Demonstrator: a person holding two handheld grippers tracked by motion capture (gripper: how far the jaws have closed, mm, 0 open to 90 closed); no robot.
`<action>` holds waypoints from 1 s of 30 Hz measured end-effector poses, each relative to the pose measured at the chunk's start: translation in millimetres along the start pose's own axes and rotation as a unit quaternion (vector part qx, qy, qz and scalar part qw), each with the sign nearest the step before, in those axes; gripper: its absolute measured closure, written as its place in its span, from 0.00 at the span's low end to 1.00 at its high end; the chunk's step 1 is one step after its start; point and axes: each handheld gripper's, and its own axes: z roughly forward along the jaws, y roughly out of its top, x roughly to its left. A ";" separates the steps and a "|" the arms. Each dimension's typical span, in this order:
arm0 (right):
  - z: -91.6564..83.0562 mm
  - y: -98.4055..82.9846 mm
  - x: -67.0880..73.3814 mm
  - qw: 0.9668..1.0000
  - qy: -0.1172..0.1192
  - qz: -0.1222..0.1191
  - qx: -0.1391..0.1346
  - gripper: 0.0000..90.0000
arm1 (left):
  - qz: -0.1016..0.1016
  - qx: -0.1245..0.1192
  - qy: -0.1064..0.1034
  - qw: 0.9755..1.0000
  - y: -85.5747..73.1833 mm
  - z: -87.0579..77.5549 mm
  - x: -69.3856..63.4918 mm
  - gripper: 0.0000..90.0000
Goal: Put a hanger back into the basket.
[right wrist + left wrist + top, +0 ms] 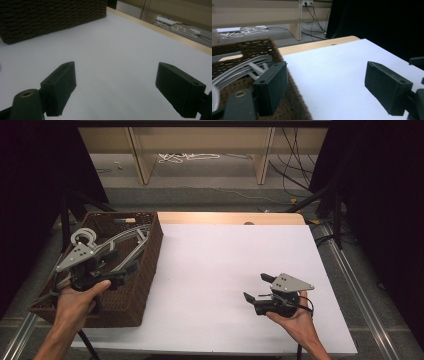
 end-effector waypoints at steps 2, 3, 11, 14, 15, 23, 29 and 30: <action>-1.0 -0.4 0.5 1.000 0.001 0.005 -0.003 0.20 | -0.001 -0.004 -0.016 1.000 -3.7 5.0 -8.8 0.21; -1.6 -0.5 0.7 1.000 0.002 0.008 -0.004 0.20 | 0.001 -0.005 -0.025 1.000 -5.8 7.8 -13.1 0.20; -6.1 -2.8 5.9 0.999 0.009 0.027 -0.017 0.19 | 0.031 -0.018 -0.050 0.998 -23.9 30.1 -43.8 0.20; -8.5 -3.4 8.7 0.999 0.008 0.028 -0.022 0.19 | 0.047 -0.022 -0.053 0.997 -30.7 35.0 -52.4 0.20; -10.0 -3.4 10.0 0.999 0.002 0.029 -0.020 0.19 | 0.051 -0.022 -0.054 0.997 -32.9 36.4 -54.3 0.20; -14.4 -8.0 18.3 0.999 0.008 0.033 -0.025 0.19 | 0.072 -0.024 -0.051 0.996 -50.3 43.1 -61.8 0.20; -17.9 -10.4 24.2 0.999 0.010 0.032 -0.030 0.19 | 0.080 -0.027 -0.058 0.995 -70.2 44.2 -66.5 0.20; -20.2 -12.0 25.6 0.999 0.003 0.031 -0.034 0.19 | 0.080 -0.025 -0.059 0.995 -73.6 43.4 -66.2 0.19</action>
